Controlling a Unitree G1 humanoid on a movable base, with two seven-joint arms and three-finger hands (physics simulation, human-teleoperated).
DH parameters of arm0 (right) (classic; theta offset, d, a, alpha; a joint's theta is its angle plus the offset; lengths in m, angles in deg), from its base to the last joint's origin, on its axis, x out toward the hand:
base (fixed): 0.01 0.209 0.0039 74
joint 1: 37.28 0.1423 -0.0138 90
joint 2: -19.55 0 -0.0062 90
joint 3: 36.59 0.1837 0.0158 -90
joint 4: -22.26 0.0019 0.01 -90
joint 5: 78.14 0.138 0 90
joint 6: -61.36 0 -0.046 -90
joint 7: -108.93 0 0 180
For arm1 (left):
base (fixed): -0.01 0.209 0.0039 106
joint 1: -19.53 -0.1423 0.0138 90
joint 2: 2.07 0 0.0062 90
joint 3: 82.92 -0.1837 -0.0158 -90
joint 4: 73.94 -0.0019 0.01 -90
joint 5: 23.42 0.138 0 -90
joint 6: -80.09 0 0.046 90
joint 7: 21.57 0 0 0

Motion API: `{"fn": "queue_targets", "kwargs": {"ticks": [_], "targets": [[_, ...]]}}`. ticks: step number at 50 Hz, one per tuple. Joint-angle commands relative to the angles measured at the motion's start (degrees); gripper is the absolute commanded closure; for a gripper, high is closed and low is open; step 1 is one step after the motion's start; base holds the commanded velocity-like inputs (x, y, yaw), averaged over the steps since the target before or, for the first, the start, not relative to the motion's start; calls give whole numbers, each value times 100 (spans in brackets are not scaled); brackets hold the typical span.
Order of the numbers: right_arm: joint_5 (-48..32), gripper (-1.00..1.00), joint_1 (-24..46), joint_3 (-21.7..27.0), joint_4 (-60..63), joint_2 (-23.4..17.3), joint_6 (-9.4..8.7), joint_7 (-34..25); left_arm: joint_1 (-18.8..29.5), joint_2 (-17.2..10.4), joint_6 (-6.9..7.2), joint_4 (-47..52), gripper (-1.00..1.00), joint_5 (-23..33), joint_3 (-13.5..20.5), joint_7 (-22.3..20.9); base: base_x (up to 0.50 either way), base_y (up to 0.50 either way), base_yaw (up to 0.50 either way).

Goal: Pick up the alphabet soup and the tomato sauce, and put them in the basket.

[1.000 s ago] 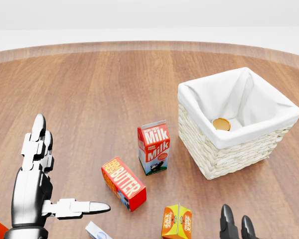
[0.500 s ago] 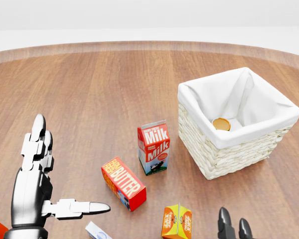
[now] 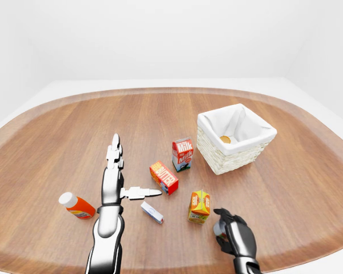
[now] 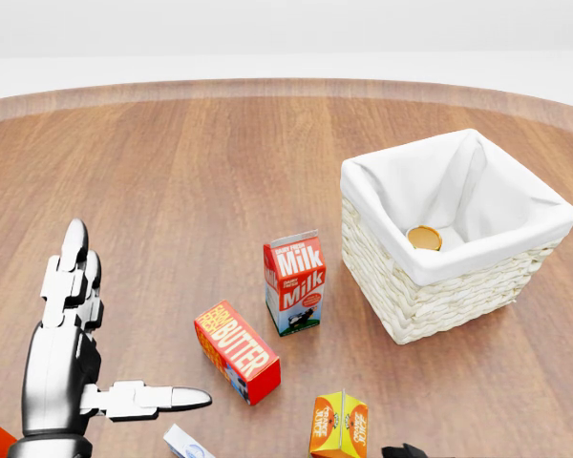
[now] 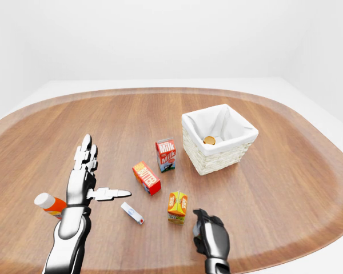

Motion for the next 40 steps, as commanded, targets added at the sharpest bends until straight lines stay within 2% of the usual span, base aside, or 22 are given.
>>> {"fn": "queue_targets", "kwargs": {"ticks": [1,9,17,22,27,33,34,40], "targets": [[-68,100,-19,-35,0,-20,0,0,-1,0,0,-1,-100,-34,20,14,0,0,0],[-72,100,-134,-56,121,-51,0,0,-1,0,0,0,-100,-34,20,13,0,0,0],[205,100,-784,6,1138,-110,0,0,-2,0,0,0,-100,-35,20,14,0,0,0],[632,100,-1253,208,1887,-117,0,0,-2,-2,0,1,-100,-31,20,12,0,0,0],[1188,100,-1765,636,2751,8,0,0,10,-3,0,-28,-100,-36,26,16,0,0,0],[1676,100,-1884,1174,3023,377,0,-731,22,0,0,49,-100,-25,15,21,0,0,0],[1562,100,-1798,1320,2785,468,0,-698,32,-7,0,-30,-100,-34,27,24,0,0,0],[2030,100,-1889,1611,3113,814,0,-1489,28,-1,0,-13,-100,-31,28,27,0,0,0]]}}
